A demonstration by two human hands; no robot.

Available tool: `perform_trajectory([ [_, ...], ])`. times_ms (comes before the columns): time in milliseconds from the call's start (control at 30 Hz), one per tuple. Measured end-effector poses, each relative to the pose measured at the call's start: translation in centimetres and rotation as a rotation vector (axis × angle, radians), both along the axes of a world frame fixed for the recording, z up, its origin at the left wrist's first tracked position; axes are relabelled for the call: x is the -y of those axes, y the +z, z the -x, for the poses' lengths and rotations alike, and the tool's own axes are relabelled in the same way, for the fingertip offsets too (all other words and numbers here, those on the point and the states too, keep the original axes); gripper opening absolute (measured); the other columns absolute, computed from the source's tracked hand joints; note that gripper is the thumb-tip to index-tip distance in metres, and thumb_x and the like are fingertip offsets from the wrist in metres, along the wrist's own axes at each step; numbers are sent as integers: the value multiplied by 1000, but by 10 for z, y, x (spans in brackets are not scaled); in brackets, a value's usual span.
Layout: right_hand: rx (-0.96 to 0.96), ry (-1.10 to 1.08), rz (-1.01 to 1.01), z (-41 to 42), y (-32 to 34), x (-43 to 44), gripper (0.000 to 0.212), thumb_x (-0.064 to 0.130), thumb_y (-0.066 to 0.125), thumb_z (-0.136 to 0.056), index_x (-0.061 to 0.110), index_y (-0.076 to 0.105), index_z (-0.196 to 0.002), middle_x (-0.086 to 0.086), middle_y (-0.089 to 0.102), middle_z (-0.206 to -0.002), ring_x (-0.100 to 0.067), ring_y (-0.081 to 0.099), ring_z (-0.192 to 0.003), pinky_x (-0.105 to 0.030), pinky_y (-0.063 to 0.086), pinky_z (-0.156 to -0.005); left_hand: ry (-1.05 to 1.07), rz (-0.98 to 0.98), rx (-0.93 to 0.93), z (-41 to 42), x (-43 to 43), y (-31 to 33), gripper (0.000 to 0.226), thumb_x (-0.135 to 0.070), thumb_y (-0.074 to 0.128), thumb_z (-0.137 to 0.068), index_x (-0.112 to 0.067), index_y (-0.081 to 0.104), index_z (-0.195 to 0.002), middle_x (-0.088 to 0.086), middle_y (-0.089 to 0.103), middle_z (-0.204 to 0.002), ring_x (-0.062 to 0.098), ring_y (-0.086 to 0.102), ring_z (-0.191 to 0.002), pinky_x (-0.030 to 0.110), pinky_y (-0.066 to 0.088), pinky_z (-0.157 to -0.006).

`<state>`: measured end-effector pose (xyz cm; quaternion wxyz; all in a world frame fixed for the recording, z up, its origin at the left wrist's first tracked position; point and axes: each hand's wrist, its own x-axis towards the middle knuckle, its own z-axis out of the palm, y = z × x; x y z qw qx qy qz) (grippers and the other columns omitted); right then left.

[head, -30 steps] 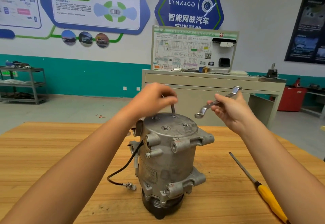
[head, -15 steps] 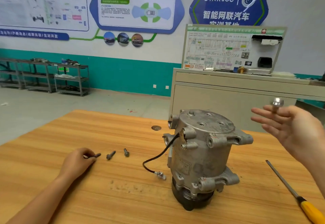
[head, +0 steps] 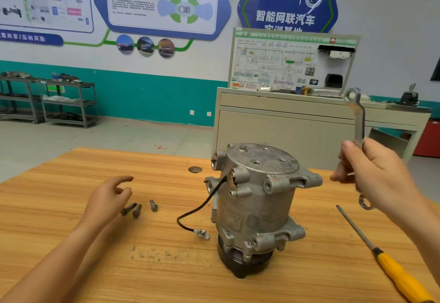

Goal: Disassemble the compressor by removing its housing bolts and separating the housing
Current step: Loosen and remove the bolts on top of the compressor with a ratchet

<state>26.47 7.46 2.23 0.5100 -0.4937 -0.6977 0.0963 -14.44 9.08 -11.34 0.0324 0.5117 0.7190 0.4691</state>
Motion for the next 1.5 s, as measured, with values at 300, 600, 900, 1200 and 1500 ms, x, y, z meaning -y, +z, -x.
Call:
perform_trajectory([
  [300, 273, 109, 3, 32, -8, 39, 38, 75, 37, -63, 45, 51, -83, 21, 55, -56, -1, 47, -46, -18, 36, -41, -741, -200, 301, -143, -5, 93, 19, -27, 49, -93, -41, 59, -102, -25, 66, -97, -9, 60, -93, 9, 48, -72],
  [600, 286, 42, -124, 58, -31, 24, 40, 62, 53, -64, 27, 39, -77, 12, 42, -48, -5, 39, -46, -24, 30, -45, -573, -376, 326, -158, 2, 83, 18, -16, 56, -91, -29, 66, -84, -11, 68, -79, -5, 63, -76, 9, 48, -64],
  [900, 244, 29, -9, 14, -20, -8, 47, 71, 52, -57, 40, 50, -92, 8, 44, -48, -2, 45, -46, -13, 36, -45, -261, -479, -49, -201, 54, 64, 37, -40, 55, -79, -18, 64, -107, -13, 57, -95, -6, 52, -82, 5, 42, -72],
  [1200, 563, -11, 150, 2, 2, -4, 30, 32, 52, -86, 31, 57, -116, 12, 48, -64, -2, 46, -60, -19, 29, -49, -226, -741, -134, -215, 69, 64, 33, -37, 56, -81, -10, 64, -99, -1, 55, -101, 14, 54, -92, 30, 47, -79],
  [1500, 995, -172, -79, 9, 20, 27, 43, 33, 27, -98, 43, 20, -140, 8, 36, -62, -18, 47, -69, -28, 38, -56, -262, -462, 105, -211, 43, 58, 87, -55, 60, -66, -21, 33, -141, -14, 30, -135, -13, 27, -119, -9, 19, -86],
])
